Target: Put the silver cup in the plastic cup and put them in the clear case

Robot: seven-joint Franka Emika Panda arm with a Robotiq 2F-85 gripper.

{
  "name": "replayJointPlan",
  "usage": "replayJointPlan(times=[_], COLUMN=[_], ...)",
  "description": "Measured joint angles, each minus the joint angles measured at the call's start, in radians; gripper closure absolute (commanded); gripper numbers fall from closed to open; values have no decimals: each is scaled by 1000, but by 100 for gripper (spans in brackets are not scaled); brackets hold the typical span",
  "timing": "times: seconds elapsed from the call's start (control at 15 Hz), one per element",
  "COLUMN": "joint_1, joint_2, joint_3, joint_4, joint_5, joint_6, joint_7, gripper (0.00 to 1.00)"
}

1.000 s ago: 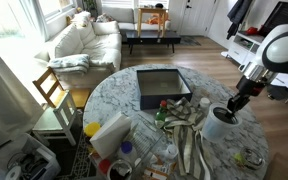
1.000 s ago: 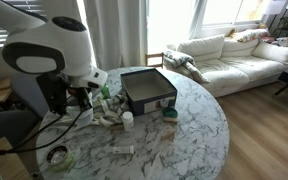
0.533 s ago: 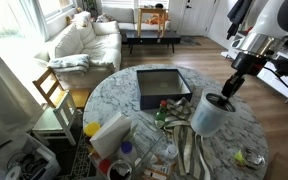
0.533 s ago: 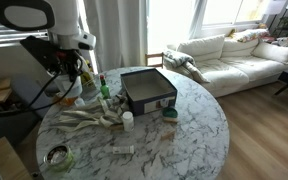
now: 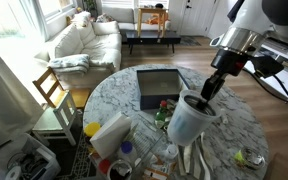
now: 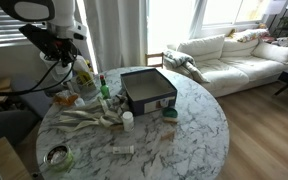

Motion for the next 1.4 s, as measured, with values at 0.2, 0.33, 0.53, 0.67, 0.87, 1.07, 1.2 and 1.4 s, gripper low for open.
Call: replayJointPlan(times=[0.2, 0.33, 0.53, 0.67, 0.87, 1.07, 1.2, 1.4], joint_1=[0, 0, 6, 20, 32, 31, 29, 27], joint_2=[8, 8, 18, 50, 128, 211, 256, 310], joint_3=[-1, -1, 15, 39, 75, 89, 91, 95], joint_4=[4, 4, 18, 49, 106, 157, 186, 227], joint_5=[2, 2, 35, 47, 46, 25, 12, -23], joint_6=[0, 0, 10, 36, 76, 104, 127, 155], joint_7=[0, 0, -5, -7, -7, -7, -7, -3], gripper=[93, 98, 98, 98, 98, 98, 98, 98])
